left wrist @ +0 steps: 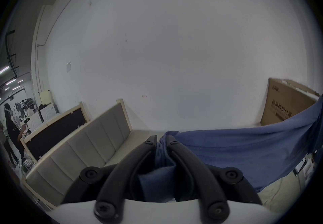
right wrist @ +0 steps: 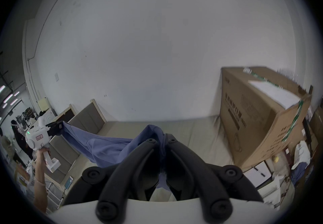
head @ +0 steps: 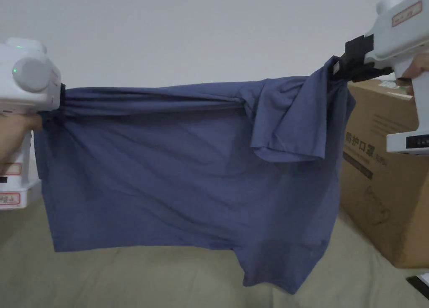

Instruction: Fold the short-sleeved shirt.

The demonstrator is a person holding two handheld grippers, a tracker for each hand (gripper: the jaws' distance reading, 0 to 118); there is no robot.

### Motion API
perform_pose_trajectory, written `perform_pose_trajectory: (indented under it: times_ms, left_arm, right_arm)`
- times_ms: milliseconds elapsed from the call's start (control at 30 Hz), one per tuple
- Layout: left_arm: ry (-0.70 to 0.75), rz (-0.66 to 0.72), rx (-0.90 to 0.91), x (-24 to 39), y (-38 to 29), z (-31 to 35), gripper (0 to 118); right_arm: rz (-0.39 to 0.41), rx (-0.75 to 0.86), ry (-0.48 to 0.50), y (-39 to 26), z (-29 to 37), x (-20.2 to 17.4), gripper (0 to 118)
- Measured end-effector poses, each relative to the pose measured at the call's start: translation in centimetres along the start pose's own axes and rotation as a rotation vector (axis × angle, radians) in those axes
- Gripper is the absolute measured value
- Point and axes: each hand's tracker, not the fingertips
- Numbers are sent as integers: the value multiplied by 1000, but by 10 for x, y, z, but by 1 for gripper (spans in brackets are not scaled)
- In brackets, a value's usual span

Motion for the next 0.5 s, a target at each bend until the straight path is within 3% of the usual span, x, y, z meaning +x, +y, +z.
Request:
perform_pose_trajectory:
  times_ms: [67, 100, 233, 367, 433, 500]
  left_arm:
    - [8, 8, -62, 9, -34, -17, 7]
    - [7, 3, -97, 14, -54, -30, 7]
    - [-6, -20, -278, 33, -145, -67, 7]
    - [-23, -14, -417, 44, -239, -75, 7]
    - [-37, 42, -497, 45, -283, -69, 7]
    - [-63, 37, -541, 39, -319, -71, 7]
  right_arm:
    - [-27, -41, -2, -10, -5, 3, 5]
    - [-37, -63, -7, -53, -58, 12, 5]
    - [-74, -232, -50, -126, -120, 35, 5]
    - [-168, -388, -88, -215, -178, 73, 5]
    - [-228, -435, -62, -266, -187, 88, 5]
    - [-237, -489, -36, -321, -180, 87, 5]
